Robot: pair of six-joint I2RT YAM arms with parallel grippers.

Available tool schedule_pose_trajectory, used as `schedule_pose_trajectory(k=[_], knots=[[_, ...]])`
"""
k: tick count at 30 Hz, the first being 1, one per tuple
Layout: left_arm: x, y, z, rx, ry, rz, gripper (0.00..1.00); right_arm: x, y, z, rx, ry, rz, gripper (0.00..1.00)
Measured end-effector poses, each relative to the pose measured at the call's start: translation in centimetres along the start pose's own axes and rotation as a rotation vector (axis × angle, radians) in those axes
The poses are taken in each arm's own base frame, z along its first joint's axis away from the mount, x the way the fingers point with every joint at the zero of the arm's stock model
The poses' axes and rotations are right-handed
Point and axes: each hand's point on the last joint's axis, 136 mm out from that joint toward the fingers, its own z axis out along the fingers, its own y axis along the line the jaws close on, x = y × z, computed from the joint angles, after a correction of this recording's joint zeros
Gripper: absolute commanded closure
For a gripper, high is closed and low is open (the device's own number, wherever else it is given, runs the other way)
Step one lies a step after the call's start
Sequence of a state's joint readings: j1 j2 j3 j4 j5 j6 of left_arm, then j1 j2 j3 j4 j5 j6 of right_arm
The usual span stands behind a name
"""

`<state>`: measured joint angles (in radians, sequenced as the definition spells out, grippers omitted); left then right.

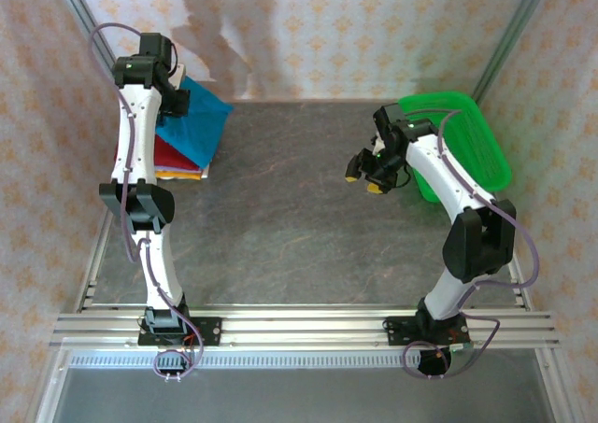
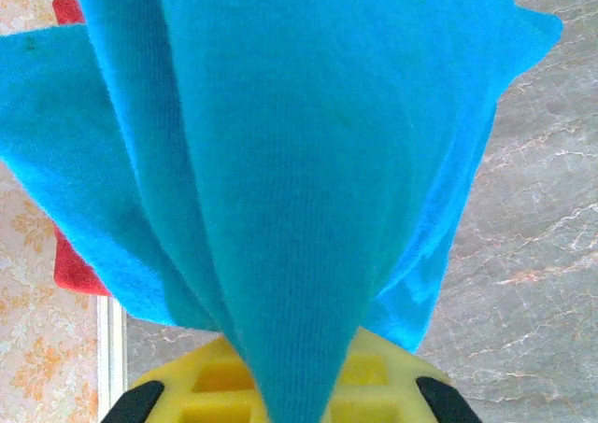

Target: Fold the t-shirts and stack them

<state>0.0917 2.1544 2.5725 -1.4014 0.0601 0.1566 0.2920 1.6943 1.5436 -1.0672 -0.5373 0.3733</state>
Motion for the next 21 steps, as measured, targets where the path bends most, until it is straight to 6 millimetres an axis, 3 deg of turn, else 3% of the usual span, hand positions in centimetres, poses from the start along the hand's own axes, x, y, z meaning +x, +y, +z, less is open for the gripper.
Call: schedule_pose_trajectory(k=[21], knots=[[-0.3, 0.1, -2.2, 0.007, -0.046, -0.004, 1.00, -0.3, 0.4, 0.2, 0.006, 0.001, -0.007, 0.40]])
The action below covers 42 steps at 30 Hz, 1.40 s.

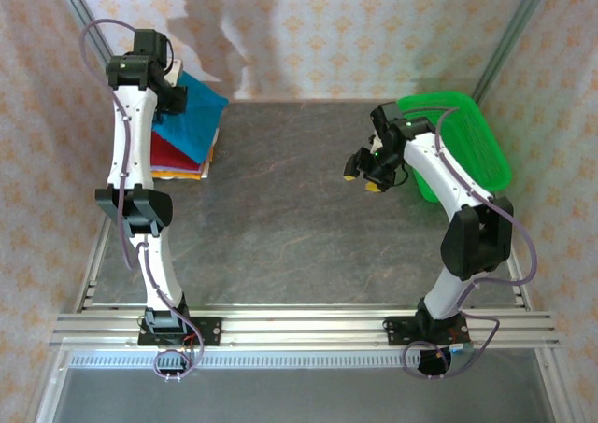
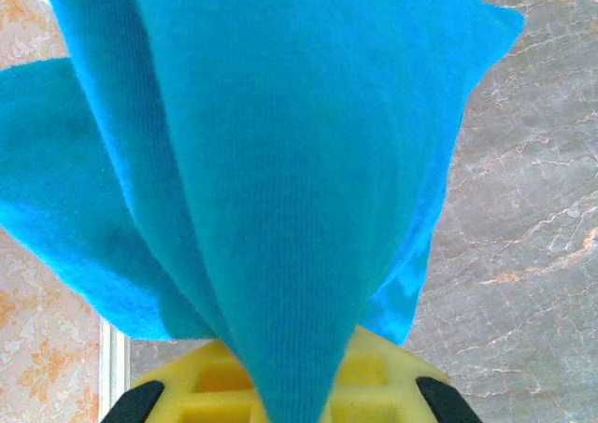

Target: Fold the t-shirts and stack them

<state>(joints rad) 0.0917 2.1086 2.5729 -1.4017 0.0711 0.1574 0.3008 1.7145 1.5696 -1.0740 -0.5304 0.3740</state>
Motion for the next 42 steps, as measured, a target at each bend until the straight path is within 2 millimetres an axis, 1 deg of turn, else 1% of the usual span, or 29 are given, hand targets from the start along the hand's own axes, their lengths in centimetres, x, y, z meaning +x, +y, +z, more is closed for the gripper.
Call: schedule_pose_trajectory(k=[8, 12, 16, 19, 22, 29, 36, 42], knots=[[0.0, 0.1, 0.1, -0.004, 0.002, 0.019, 1.00, 0.0, 0.0, 0.0, 0.000, 0.001, 0.007, 0.40], [0.3, 0.5, 1.6, -0.030, 0.035, 0.037, 1.00, 0.0, 0.0, 0.0, 0.002, 0.004, 0.008, 0.40], [0.7, 2.0, 3.9, -0.083, 0.078, 0.044, 1.00, -0.3, 0.3, -0.3, 0.001, 0.000, 0.006, 0.40], [0.8, 3.3, 5.3, -0.114, 0.093, 0.038, 1.00, -0.5, 0.4, -0.4, 0.003, -0.001, 0.006, 0.40], [0.8, 4.7, 6.0, -0.151, 0.097, 0.039, 1.00, -0.9, 0.6, -0.4, 0.003, -0.002, 0.006, 0.40], [0.8, 6.7, 7.2, -0.202, 0.106, 0.036, 1.00, -1.3, 1.2, -1.0, 0.000, -0.013, 0.002, 0.40], [1.4, 8.9, 9.6, -0.231, 0.133, 0.027, 1.00, -1.3, 1.2, -1.0, 0.012, -0.001, 0.007, 0.40], [2.2, 10.1, 11.3, -0.222, 0.153, 0.012, 1.00, -1.4, 1.6, -0.8, 0.018, 0.011, 0.002, 0.40]])
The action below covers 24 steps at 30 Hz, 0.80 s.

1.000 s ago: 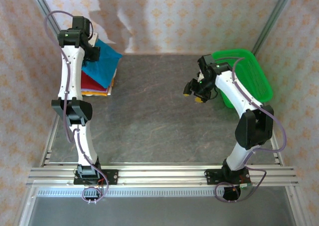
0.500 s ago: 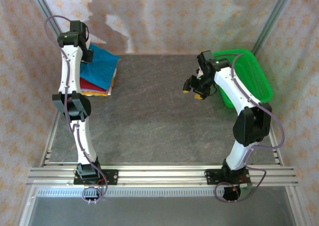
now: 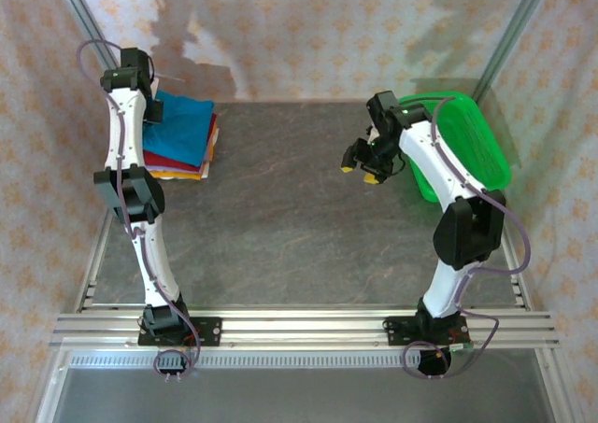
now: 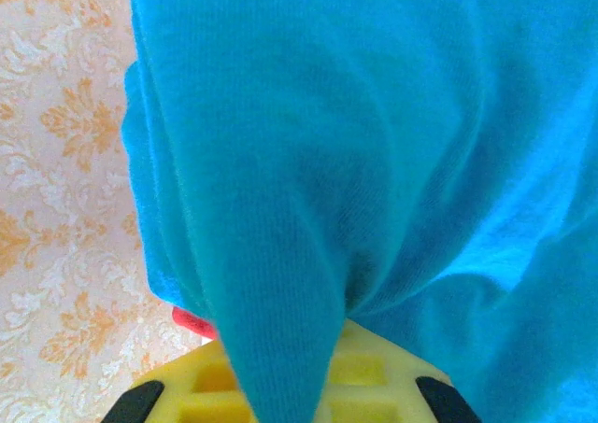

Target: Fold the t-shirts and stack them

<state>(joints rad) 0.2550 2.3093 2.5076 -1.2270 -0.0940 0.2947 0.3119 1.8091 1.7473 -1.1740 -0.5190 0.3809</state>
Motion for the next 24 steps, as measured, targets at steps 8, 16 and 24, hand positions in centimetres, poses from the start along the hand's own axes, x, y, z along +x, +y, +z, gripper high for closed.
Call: schedule_pose_trajectory(k=[8, 16, 24], knots=[[0.1, -0.1, 3.6, 0.004, 0.020, 0.010, 0.97, 0.2, 0.6, -0.3, 0.007, 0.001, -0.010, 0.40], [0.2, 1.2, 5.4, -0.073, 0.021, 0.020, 0.43, 0.3, 0.4, -0.2, 0.024, 0.003, -0.004, 0.40], [-0.1, 5.6, 5.2, -0.278, 0.015, -0.035, 0.30, 0.5, 0.4, -0.2, 0.026, 0.008, -0.007, 0.40]])
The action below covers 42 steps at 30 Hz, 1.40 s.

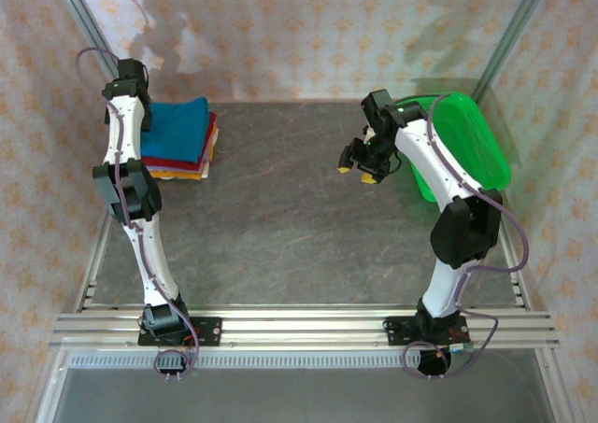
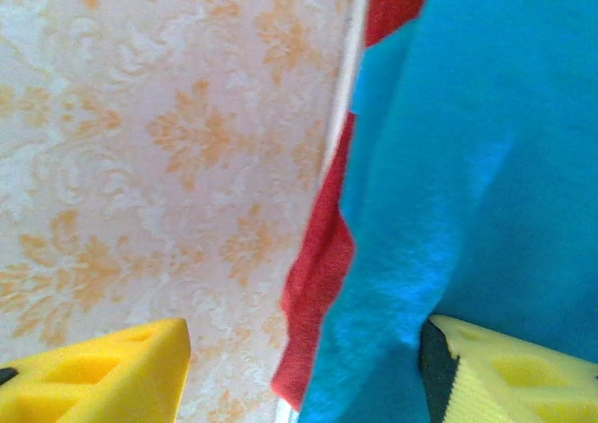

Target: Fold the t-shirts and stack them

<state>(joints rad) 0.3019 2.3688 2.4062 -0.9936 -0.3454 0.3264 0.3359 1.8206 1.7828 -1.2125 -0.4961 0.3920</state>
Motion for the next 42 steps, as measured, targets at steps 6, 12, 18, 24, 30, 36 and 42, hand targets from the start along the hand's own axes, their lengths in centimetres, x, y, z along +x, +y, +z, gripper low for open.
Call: schedule_pose_trajectory(k=[6, 12, 18, 24, 30, 36, 42], knots=[[0.5, 2.2, 0.0, -0.133, 0.029, -0.044, 0.25, 0.1, -0.1, -0.2, 0.002, -0.004, -0.003, 0.38], [1.5, 3.0, -1.0, -0.154, 0.049, -0.163, 0.00, 0.6, -1.1, -1.8, 0.032, -0.063, -0.032, 0.18], [3.0, 3.2, -9.7, -0.051, -0.057, -0.263, 0.00, 0.9, -3.3, -3.4, 0.049, -0.164, -0.040, 0.01], [3.9, -2.4, -24.6, 0.254, -0.470, -0.262, 0.00, 0.2, -6.6, -4.5, 0.084, -0.306, -0.020, 0.01], [10.3, -8.0, -23.7, 0.456, -0.718, -0.312, 0.00, -0.4, -9.3, -4.8, 0.131, -0.542, -0.121, 0.01], [16.9, -14.3, -17.4, 0.545, -0.750, -0.292, 0.00, -1.1, -13.6, -3.8, 0.242, -0.830, -0.200, 0.01], [16.9, -14.7, -16.8, 0.561, -0.826, -0.362, 0.00, -1.7, -18.7, -2.7, 0.398, -0.991, -0.161, 0.01]])
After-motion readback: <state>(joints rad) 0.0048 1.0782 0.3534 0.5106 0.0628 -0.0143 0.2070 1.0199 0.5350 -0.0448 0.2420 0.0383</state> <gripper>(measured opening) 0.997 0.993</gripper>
